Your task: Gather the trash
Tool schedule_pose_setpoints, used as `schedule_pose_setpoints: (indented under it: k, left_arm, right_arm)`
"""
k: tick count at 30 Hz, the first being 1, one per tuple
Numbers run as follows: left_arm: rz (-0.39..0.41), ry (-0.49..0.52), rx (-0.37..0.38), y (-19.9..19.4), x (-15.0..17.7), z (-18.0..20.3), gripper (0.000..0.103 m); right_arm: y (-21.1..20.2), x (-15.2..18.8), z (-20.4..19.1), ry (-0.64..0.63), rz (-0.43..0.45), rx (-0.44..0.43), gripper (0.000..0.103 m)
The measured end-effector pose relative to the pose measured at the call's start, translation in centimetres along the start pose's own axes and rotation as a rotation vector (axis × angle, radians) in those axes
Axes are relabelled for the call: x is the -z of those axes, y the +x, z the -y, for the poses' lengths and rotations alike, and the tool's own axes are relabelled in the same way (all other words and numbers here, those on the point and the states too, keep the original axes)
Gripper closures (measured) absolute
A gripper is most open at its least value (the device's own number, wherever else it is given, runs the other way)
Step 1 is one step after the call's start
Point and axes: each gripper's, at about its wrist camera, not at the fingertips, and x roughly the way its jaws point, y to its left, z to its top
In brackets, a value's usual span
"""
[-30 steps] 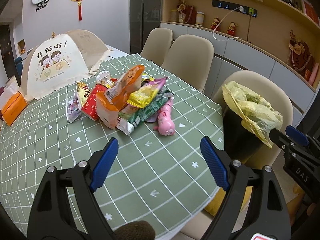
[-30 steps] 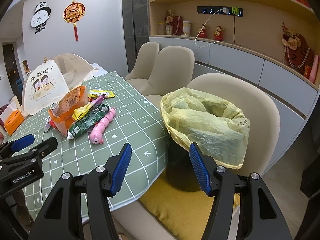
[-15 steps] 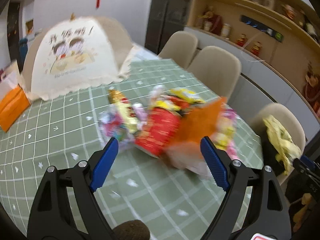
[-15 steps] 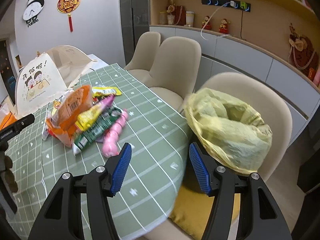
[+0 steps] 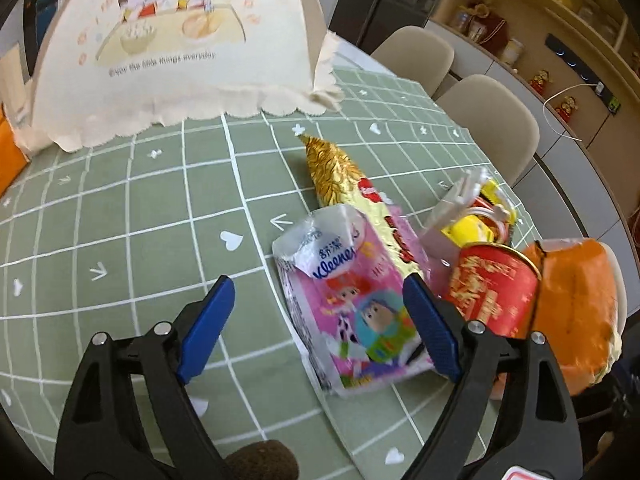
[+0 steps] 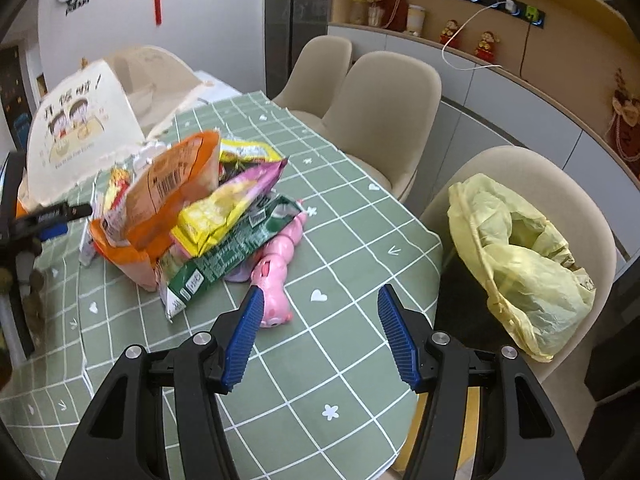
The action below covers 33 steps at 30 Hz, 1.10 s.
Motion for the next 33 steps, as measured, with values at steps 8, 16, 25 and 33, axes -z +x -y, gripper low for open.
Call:
schedule_pose_setpoints:
  k: [8, 16, 25, 33]
  left_arm:
    - [-0.035, -0.048, 0.015, 1.4, 0.0, -0.5, 0.034]
    - [-0.101, -0.094, 0.12, 2.3, -0.8, 0.9, 0.047]
    - [-0.119, -0.116, 0.17, 3.3, -1.2, 2.5, 0.072]
    - [-0.049, -0.08, 0.111, -2.5, -0.5, 3.4, 0.095]
  right_arm:
    - [0.5, -0.2, -0.7, -0.029, -0.015, 0.016, 0.047]
    - [0.4, -0.6, -1.0, -0.048, -0.016, 0.001, 0.047]
    - [0.1, -1.1, 0.0, -0.085, 0.011, -0.045, 0.047]
    - [1.3, -2.4, 0.8, -0.109, 0.053, -0.182, 0.048]
